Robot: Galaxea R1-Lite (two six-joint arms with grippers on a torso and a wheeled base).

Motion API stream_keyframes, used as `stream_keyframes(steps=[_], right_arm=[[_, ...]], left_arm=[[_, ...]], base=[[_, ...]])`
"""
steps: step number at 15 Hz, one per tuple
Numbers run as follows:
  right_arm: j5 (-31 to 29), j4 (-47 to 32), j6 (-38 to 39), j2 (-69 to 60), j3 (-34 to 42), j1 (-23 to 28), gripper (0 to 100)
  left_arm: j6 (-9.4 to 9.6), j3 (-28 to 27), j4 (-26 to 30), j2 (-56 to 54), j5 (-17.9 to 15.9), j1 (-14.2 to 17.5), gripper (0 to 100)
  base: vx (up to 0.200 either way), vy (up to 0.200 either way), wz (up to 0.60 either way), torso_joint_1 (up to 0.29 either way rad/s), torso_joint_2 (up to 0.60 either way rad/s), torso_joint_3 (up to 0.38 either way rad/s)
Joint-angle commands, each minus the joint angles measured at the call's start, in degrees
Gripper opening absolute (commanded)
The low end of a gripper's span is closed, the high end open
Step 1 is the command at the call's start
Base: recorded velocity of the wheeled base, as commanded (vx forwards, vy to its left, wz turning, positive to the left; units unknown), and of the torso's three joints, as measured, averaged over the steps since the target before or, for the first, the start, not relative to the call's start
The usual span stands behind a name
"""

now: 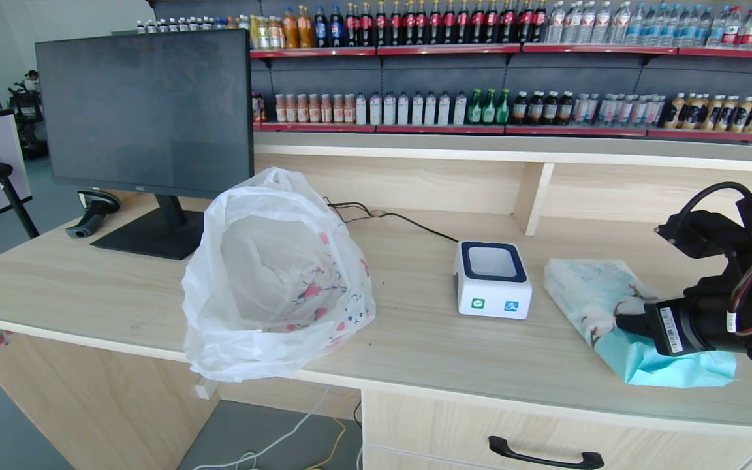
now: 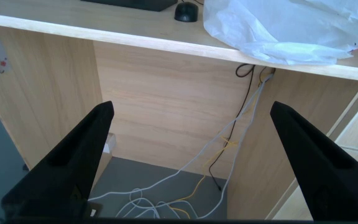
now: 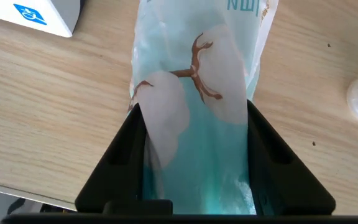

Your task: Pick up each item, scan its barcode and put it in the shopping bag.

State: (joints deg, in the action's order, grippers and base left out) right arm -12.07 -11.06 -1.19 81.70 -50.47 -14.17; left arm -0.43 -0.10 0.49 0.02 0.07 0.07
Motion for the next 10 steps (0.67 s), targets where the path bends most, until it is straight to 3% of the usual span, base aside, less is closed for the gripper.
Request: stream_keyframes(steps=[1,5,10], right_arm=[[0.1,0.2,-1.0,-2.5,1.3,0.0,100],[3.3,0.6,0.5,-1.4,-1.3,-1.4,100],[3.9,-0.4,13.0,8.1,-9.9,-1.3,100]], left_arm=[[-0.01,0.0,0.0,0.1,0.0,-0.1,100],[-0.01,0.0,0.0,0.1,0.0,0.0,100],[-0.01,0.0,0.0,0.1,0.0,0.0,100]], base=[[0.000,0.000,0.00,0.000,0.00,0.000],[0.000,0.000,0.00,0.000,0.00,0.000],[0.000,0.000,0.00,0.000,0.00,0.000]])
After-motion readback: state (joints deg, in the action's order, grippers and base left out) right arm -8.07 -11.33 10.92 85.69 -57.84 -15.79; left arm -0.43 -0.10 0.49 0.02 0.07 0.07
